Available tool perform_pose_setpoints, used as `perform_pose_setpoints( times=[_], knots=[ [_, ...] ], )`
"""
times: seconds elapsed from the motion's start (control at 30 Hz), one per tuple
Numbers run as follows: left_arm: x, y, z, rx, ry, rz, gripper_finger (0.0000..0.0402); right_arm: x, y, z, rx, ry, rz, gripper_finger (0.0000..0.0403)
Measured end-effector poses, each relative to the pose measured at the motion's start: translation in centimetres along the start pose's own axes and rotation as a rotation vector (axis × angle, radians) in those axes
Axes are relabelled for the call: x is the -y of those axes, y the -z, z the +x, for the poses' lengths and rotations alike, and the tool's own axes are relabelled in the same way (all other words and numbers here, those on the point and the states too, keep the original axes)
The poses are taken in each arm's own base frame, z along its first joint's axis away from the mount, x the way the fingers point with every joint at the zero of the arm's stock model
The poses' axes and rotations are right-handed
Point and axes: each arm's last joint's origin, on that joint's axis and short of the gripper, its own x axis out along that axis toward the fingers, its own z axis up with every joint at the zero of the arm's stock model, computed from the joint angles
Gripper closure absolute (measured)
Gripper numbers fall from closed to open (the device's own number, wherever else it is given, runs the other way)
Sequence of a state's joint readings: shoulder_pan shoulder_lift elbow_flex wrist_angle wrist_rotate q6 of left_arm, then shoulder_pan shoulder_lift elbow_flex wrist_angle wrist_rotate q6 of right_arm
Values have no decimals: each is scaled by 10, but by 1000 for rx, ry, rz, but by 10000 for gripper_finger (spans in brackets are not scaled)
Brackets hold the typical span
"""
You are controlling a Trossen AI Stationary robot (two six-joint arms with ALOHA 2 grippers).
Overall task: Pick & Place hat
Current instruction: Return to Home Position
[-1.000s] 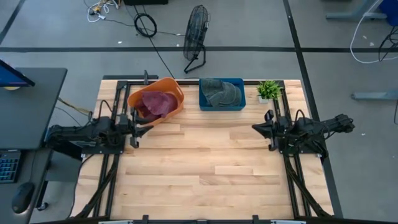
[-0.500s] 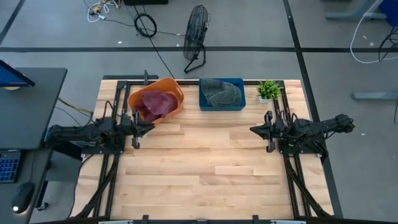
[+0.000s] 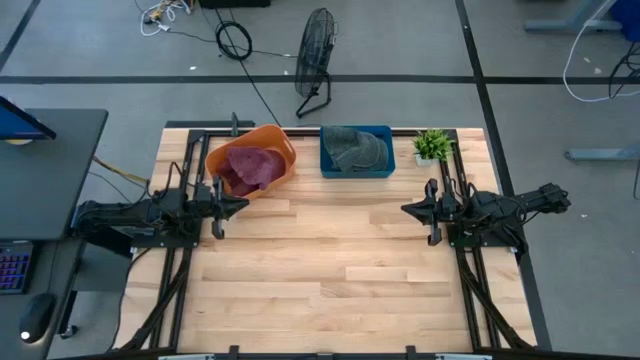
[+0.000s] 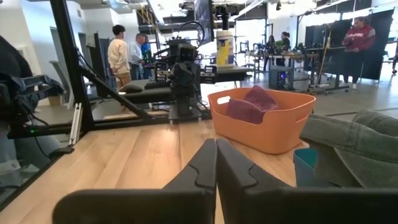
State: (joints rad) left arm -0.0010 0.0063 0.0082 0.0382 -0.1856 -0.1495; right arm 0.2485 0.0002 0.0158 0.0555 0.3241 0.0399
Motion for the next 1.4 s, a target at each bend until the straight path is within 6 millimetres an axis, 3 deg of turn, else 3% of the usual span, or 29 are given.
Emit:
perform_pose_setpoints(
  times=[0.33, 1.4],
  knots=[
    [0, -2, 0, 21, 2, 0, 372, 0, 0, 0, 0, -1, 4, 377],
    [0, -3, 0, 33, 3, -2, 372, 0, 0, 0, 0, -2, 3, 376]
  ],
)
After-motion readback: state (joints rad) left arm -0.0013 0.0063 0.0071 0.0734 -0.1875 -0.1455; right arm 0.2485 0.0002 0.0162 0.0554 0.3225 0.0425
